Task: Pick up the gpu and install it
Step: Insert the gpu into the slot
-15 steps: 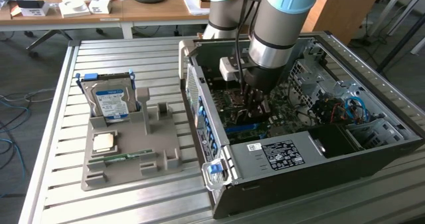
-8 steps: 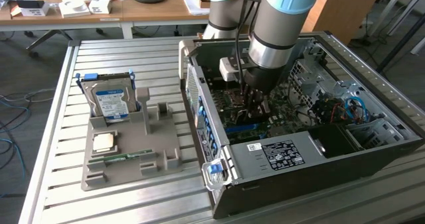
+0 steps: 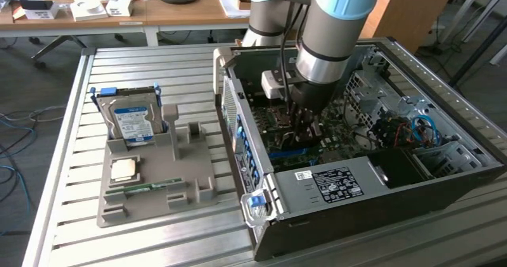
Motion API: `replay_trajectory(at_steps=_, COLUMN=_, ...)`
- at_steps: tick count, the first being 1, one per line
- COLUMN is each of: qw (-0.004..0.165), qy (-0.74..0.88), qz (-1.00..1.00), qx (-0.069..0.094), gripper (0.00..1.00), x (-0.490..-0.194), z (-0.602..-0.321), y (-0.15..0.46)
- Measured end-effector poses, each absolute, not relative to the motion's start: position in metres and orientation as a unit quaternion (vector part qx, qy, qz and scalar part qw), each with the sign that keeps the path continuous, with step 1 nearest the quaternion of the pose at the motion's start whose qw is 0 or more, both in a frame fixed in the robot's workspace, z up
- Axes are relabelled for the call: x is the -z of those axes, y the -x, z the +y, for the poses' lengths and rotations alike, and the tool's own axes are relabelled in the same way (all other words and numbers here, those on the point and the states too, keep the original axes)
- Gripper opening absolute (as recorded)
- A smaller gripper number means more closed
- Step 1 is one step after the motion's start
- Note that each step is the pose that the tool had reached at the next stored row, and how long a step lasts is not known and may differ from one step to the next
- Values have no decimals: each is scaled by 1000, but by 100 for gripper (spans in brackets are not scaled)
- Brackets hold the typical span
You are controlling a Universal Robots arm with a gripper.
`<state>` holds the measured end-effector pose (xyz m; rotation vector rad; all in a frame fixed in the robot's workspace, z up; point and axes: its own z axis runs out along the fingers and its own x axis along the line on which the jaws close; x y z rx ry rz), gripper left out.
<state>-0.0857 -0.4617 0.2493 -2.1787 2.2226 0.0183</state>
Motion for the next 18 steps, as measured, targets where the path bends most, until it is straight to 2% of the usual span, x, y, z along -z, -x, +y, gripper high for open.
replay_trajectory(at_steps=18, qw=15, qy=700, qz=714, qx=-6, gripper=26, x=-246, z=-462, y=86)
